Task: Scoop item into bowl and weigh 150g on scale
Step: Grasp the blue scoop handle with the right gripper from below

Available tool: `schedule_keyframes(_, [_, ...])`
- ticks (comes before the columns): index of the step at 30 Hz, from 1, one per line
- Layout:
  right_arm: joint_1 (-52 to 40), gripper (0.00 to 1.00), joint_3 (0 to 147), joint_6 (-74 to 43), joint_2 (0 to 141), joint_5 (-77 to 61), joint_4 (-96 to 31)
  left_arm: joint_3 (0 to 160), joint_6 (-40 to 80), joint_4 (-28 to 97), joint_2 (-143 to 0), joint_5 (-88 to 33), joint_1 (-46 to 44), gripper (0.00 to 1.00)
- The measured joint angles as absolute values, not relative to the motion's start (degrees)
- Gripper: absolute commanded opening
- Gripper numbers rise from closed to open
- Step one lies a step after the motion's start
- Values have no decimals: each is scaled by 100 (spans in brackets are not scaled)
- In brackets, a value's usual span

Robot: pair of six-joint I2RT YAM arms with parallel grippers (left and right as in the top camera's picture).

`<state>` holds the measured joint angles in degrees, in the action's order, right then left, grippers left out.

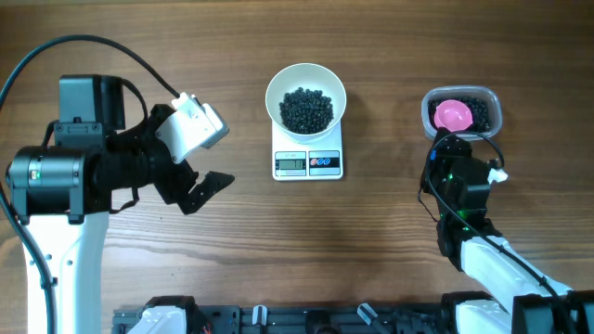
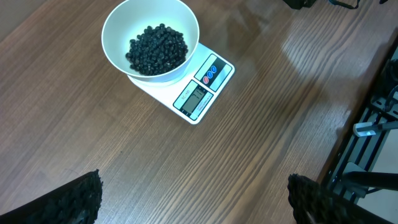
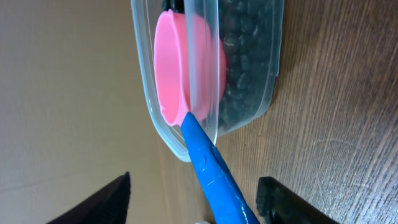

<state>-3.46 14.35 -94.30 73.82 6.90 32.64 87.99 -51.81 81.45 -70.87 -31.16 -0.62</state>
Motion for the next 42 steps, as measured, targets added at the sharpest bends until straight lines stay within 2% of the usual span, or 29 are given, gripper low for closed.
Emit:
schedule_keyframes(9, [-346,34,1435,-9703,7382,646,3262,8799,-5181,8145,-7087,-3116,-62,100])
schedule_keyframes(13, [-346,17,1435,-9745,7382,646,3262,8799,-5181,8145,-7087,-3116,-62,100])
schedule_keyframes(18, [-346,5,1435,-9771,7382,642,3271,8799,-5181,8145,-7087,-3116,-62,100])
schedule_keyframes(38, [-344,4,1439,-9736,7347,303,3304,8799,-5181,8145,-7087,-3116,-62,100])
schedule_keyframes(42, [-344,5,1531,-9677,7244,261,2961,8799,-5181,8145,-7087,-3116,-62,100])
